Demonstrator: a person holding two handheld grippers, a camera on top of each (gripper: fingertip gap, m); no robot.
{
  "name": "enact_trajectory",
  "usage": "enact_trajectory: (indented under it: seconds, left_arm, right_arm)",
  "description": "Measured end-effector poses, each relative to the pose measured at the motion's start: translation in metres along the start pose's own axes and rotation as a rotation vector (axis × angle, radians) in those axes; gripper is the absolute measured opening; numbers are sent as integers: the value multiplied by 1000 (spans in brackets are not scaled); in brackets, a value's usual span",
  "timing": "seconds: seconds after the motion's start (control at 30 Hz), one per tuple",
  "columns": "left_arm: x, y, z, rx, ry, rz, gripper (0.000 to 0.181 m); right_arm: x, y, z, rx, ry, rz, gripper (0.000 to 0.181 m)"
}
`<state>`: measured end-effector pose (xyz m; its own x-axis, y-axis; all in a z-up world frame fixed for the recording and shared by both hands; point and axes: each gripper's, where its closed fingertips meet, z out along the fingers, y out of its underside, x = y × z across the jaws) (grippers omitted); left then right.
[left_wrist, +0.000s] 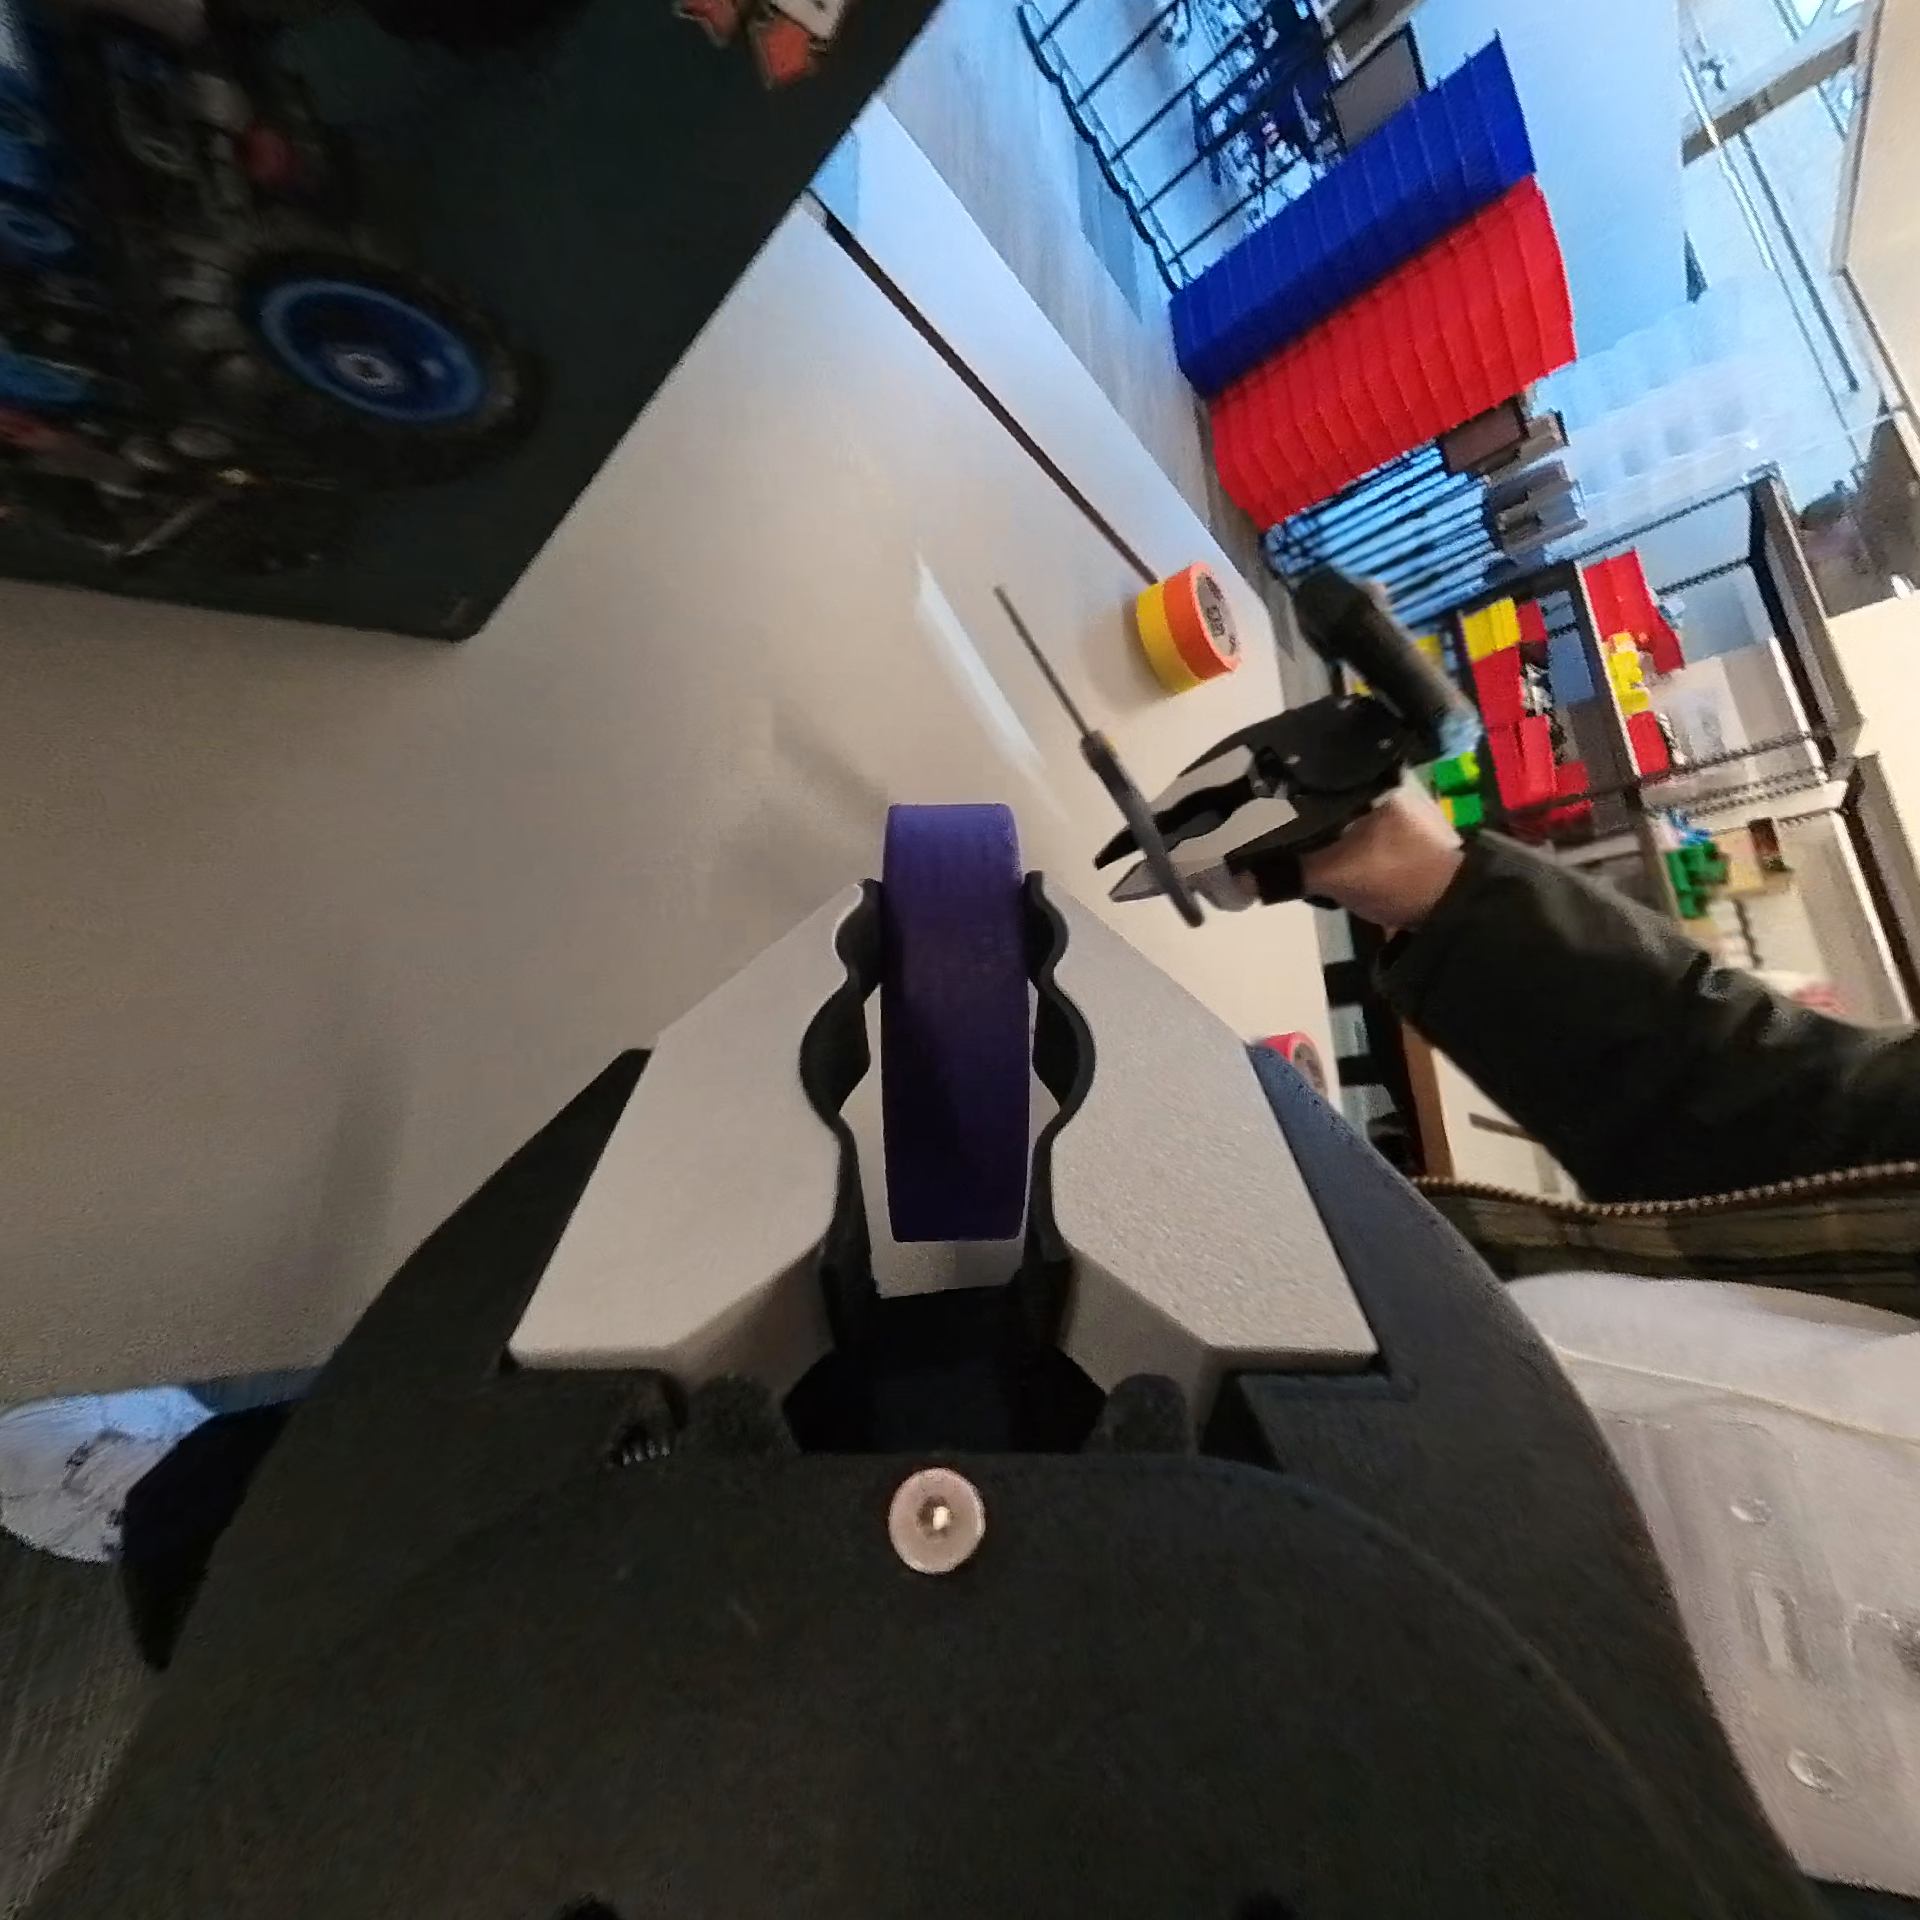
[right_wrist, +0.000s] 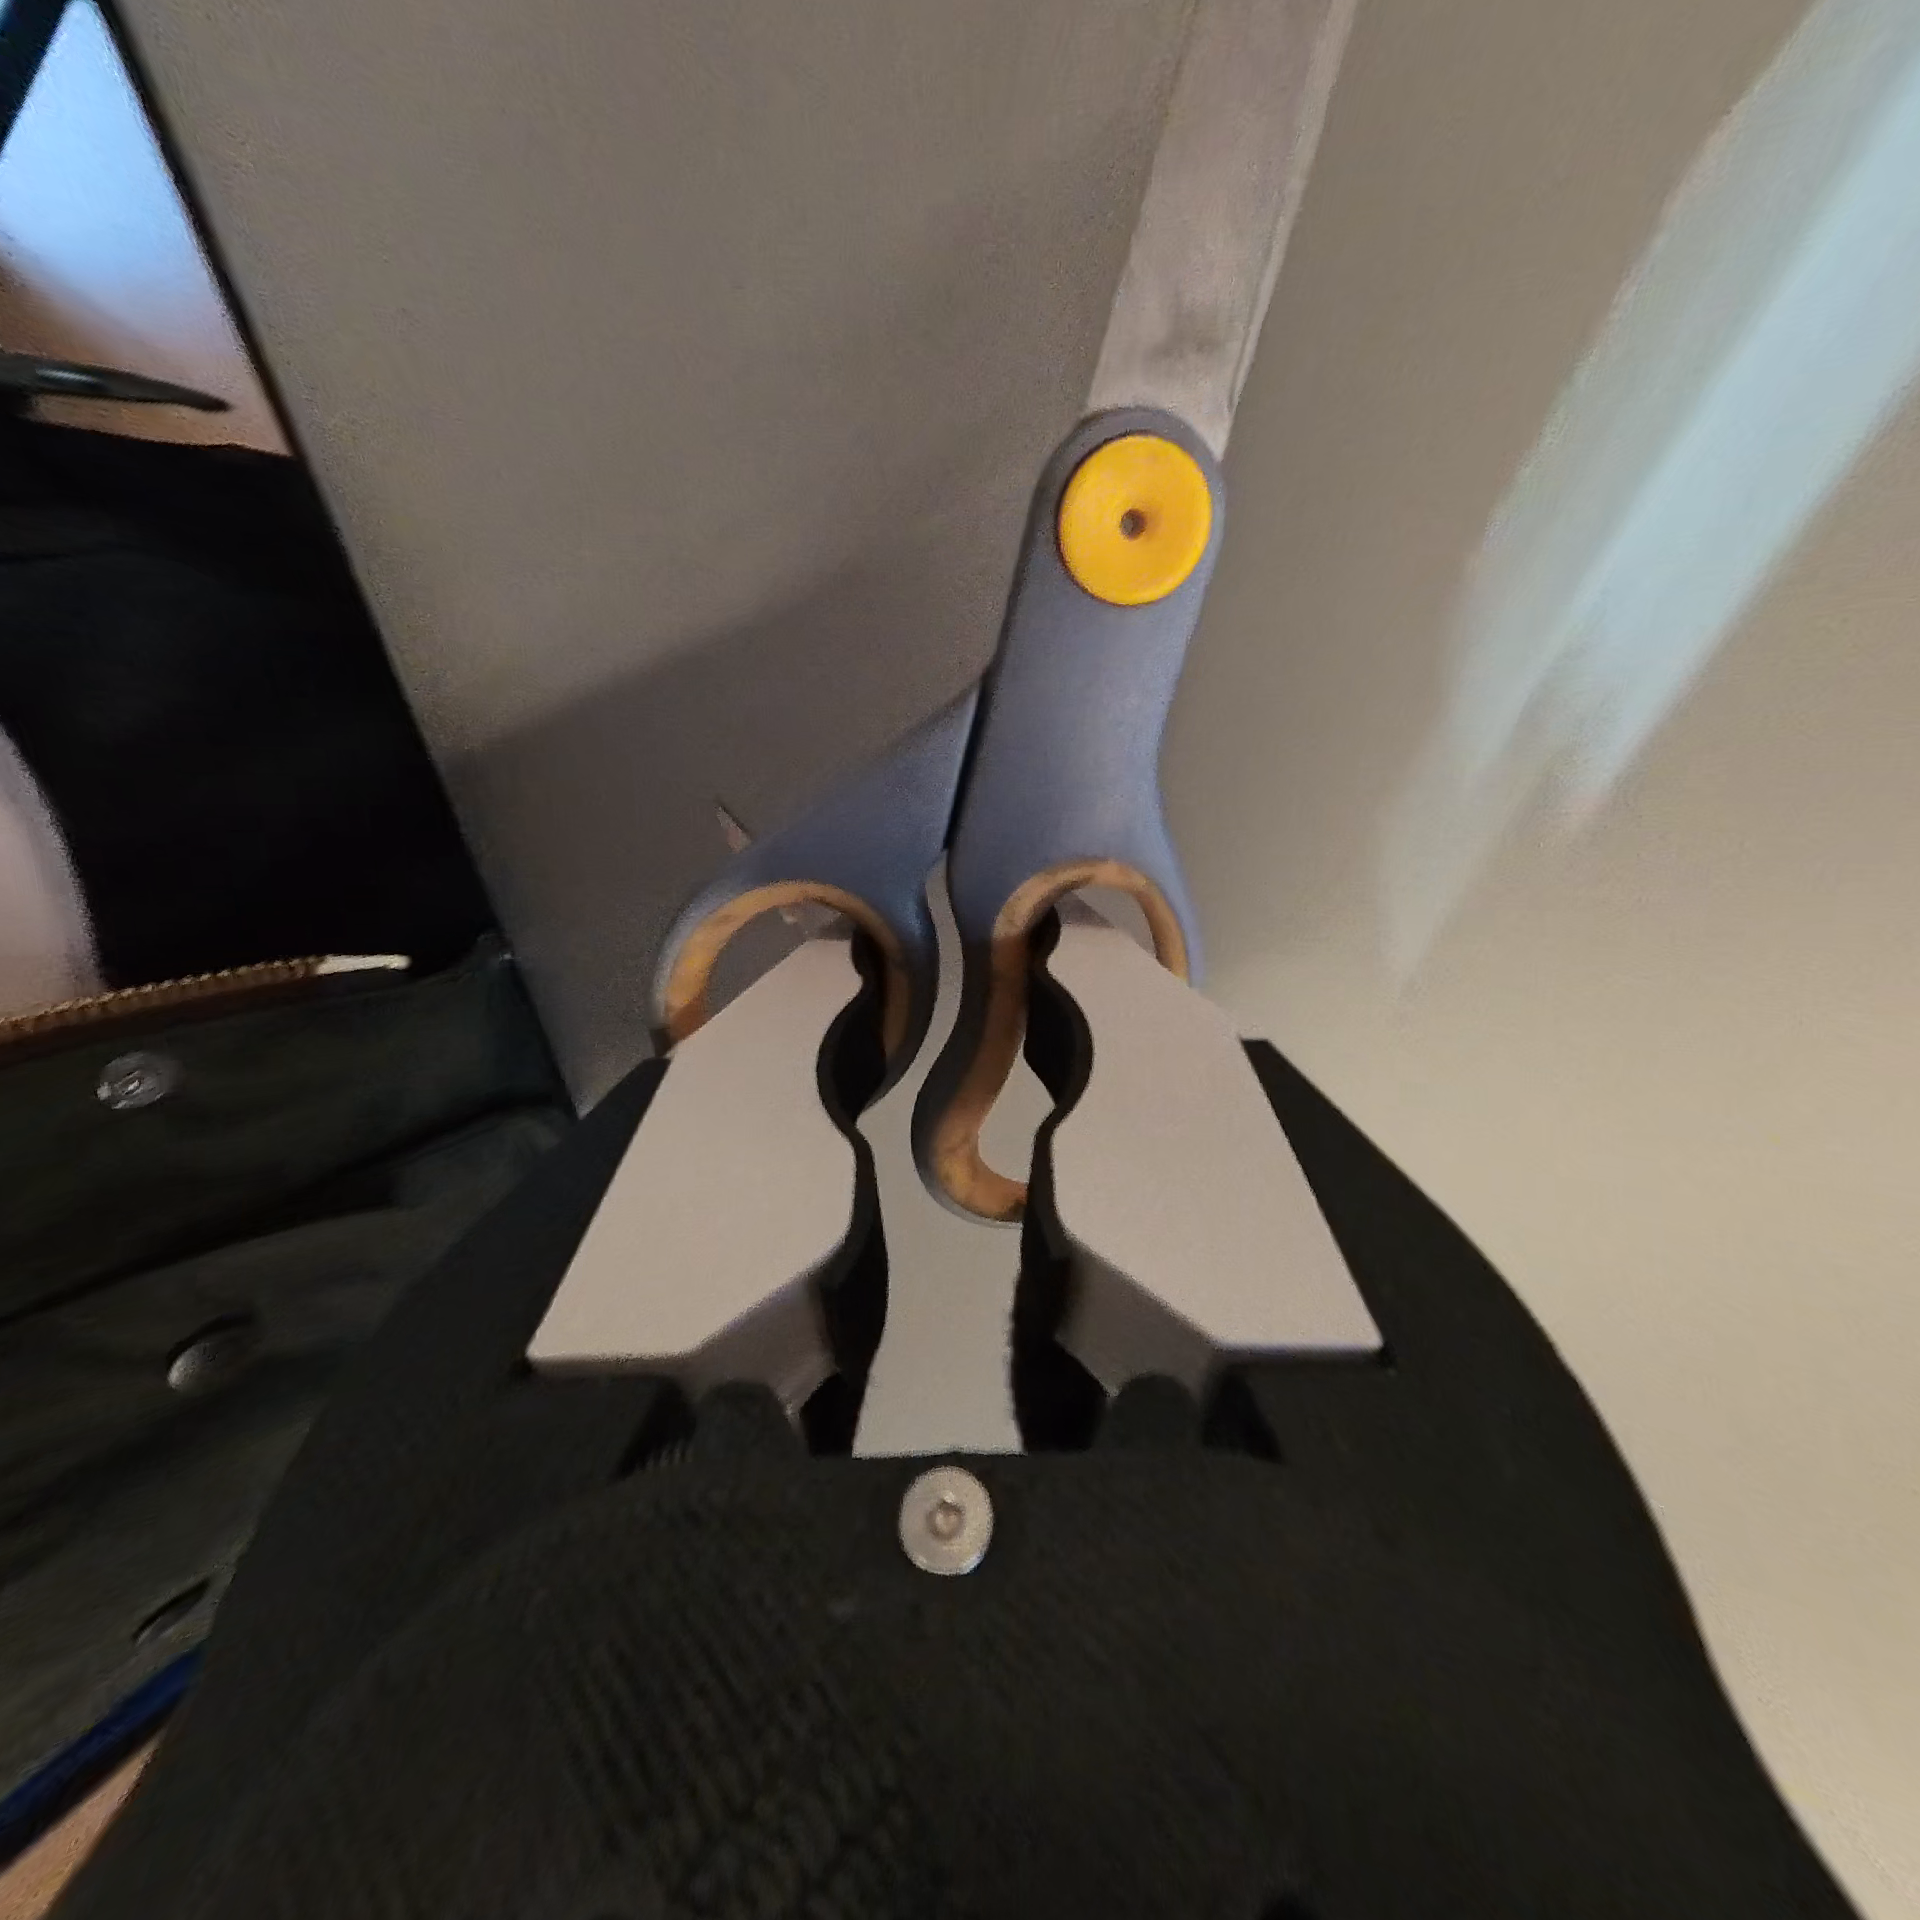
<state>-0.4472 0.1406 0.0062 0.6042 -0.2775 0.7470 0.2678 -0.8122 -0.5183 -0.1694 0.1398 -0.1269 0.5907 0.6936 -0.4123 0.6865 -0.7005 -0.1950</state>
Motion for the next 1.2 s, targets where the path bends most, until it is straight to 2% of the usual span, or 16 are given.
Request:
enact_trajectory:
  seconds: [0.17, 0.27, 0.37, 0.43, 0.53, 0.6, 0.67, 0.8, 0.9, 0.97, 1.0, 1.07, 1.2]
  left_arm:
    - [28, -7, 18, -18, 102, -34, 25]
    - [45, -13, 22, 5, 164, -39, 25]
    - [58, -20, 23, 39, 212, -35, 24]
    - [65, -25, 21, 71, 242, -35, 24]
    - [71, -29, 19, 112, 251, -14, 24]
    - [73, -29, 20, 133, 243, 5, 25]
    - [74, -30, 21, 152, 222, 21, 24]
    - [74, -29, 18, 183, 149, 65, 24]
    - [74, -27, 13, 206, 114, 80, 24]
    - [68, -20, 11, 193, 92, 78, 24]
    - [68, -14, 11, 167, 113, 59, 25]
    - [67, -13, 4, 185, 170, -1, 41]
    - [39, -23, -33, 253, 121, 29, 50]
  right_arm:
    - [13, 30, 13, 12, 82, 112, 22]
    - [18, 49, 15, 3, 147, 209, 37]
    - [17, 41, -6, 173, 180, 293, 53]
    - [3, 13, -39, 375, 174, 319, 55]
    - [-66, -68, -100, 801, -25, 259, 48]
    - [-109, -105, -109, 895, -138, 232, 49]
    - [-138, -127, -90, 854, -222, 264, 53]
    - [-165, -151, -50, 785, -293, 339, 51]
    - [-180, -157, -27, 676, -345, 340, 23]
    - [-175, -160, -17, 648, -345, 332, 19]
    - [-165, -161, -11, 635, -331, 331, 15]
    - [-129, -153, 5, 575, -229, 313, 9]
    - [-31, -107, 33, 343, 97, 284, 9]
